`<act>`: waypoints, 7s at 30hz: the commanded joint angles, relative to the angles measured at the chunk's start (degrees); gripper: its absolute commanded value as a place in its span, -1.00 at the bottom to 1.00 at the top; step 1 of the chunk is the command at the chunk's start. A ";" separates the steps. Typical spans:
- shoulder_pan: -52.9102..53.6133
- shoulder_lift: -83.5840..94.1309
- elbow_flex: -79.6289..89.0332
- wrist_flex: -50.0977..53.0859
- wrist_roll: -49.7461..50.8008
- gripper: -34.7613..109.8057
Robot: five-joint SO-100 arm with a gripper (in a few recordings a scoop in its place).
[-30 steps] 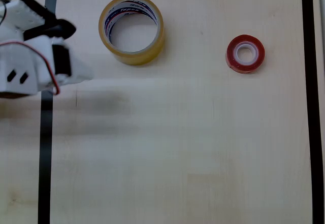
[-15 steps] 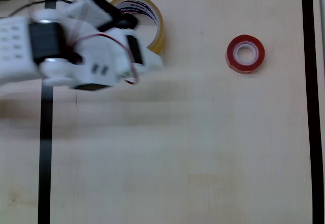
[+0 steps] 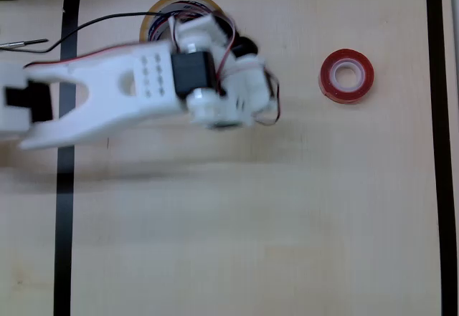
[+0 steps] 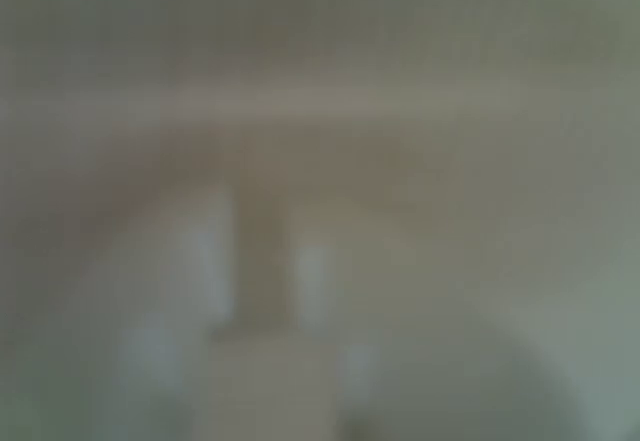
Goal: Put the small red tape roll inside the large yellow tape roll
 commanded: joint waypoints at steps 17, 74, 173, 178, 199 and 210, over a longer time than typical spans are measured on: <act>-1.14 -9.14 -28.74 -28.48 11.16 -0.52; -1.23 -20.21 -28.30 -32.61 51.59 -0.52; 11.87 -17.58 -29.00 6.42 47.64 -0.52; 14.24 -17.31 -29.00 11.60 45.88 -0.51; 10.81 -2.29 -28.92 12.74 35.42 -0.40; 10.11 -0.53 -28.56 22.15 24.35 -0.37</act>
